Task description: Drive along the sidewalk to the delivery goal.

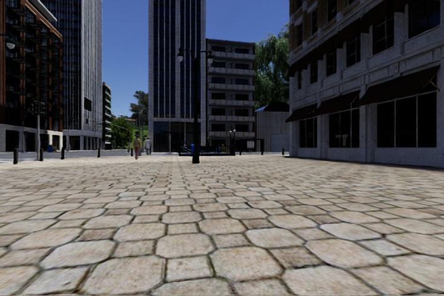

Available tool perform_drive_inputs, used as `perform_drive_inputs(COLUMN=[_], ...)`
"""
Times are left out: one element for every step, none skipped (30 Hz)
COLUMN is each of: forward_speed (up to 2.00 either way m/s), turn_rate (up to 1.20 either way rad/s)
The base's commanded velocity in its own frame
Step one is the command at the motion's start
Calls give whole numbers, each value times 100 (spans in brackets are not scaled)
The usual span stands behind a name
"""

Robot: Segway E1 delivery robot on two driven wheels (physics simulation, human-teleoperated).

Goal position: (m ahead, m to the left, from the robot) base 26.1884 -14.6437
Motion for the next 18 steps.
perform_drive_inputs(forward_speed=[200,200,200,200,200,200,200,200,200,200,200,200,200,200,200,200,200,200], turn_rate=[0,0,0,0,0,0,0,0,0,0,0,0,0,0,0,0,0,0])
